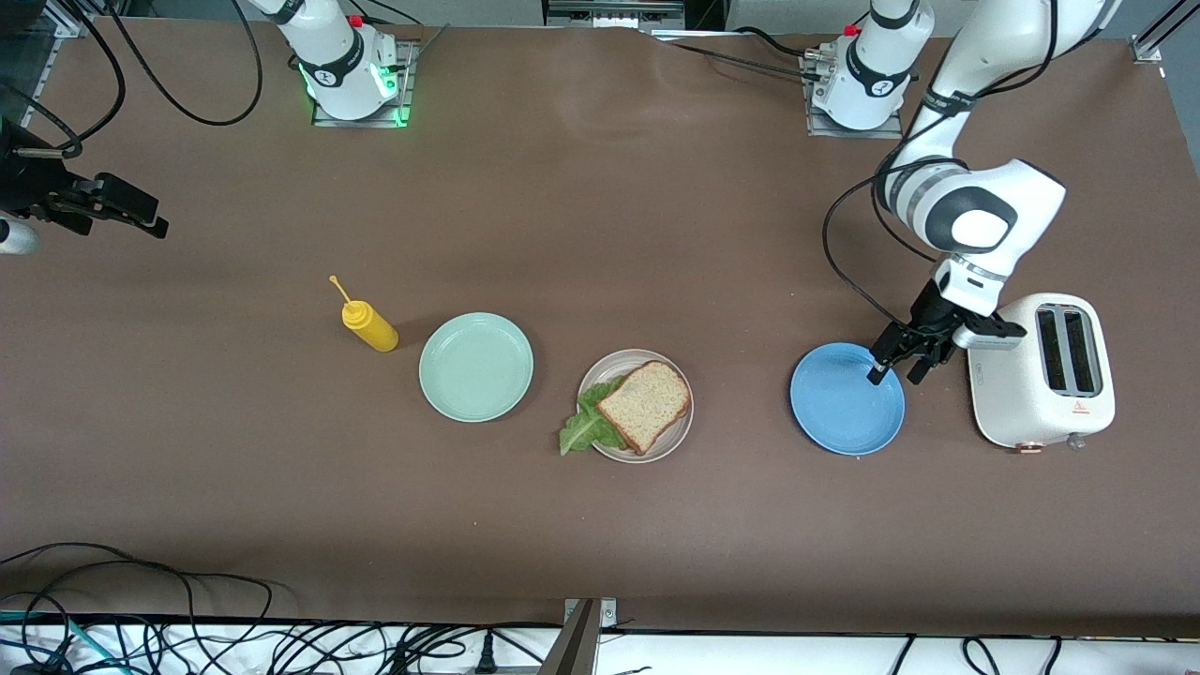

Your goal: Make sandwich on beige plate with both arms

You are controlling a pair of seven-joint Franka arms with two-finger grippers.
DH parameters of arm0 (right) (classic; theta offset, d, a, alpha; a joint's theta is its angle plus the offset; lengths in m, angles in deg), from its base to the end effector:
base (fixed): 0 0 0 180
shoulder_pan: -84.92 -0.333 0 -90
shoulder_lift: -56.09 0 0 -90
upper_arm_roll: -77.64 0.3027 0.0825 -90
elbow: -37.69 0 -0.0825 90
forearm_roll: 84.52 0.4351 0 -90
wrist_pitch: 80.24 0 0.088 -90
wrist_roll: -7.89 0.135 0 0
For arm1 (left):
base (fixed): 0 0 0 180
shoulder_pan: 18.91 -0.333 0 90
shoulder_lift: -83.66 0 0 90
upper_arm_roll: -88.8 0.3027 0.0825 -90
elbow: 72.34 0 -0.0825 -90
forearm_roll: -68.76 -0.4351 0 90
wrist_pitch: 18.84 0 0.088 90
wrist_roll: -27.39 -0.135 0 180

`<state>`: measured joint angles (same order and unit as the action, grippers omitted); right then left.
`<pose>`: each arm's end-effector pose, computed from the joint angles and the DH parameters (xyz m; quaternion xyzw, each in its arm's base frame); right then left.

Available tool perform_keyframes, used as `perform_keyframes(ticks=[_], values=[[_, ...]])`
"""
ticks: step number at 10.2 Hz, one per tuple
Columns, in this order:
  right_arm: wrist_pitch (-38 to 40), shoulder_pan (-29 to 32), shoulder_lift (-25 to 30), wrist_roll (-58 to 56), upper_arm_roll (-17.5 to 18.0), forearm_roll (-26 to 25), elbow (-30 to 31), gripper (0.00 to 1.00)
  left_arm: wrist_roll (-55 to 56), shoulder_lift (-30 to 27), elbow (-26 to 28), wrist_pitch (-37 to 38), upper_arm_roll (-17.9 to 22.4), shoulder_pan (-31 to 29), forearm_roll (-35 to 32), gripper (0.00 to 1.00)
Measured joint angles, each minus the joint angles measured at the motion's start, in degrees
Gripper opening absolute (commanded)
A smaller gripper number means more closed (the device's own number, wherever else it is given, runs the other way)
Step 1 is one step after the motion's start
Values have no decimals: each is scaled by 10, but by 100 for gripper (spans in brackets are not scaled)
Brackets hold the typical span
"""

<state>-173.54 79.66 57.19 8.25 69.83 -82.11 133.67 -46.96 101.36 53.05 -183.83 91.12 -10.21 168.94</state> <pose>0.6011 -0.0219 0.5451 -0.9993 0.0269 0.0134 0.0225 0.5849 -0.0150 0.1709 0.9277 0.1147 0.2900 0.2050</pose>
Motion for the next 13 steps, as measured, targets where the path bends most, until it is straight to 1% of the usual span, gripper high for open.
perform_keyframes(ticks=[3,5,7,10,13], values=[[0,0,0,0,0,0,0,100,5,15,-16,101,4,-43,-91,100],[0,0,0,0,0,0,0,100,65,18,-30,166,12,-74,-188,100],[0,0,0,0,0,0,0,100,129,18,-39,196,25,-82,-228,100],[0,0,0,0,0,0,0,100,257,15,-47,210,21,-78,-286,100],[0,0,0,0,0,0,0,100,411,7,-83,247,21,-77,-394,100]])
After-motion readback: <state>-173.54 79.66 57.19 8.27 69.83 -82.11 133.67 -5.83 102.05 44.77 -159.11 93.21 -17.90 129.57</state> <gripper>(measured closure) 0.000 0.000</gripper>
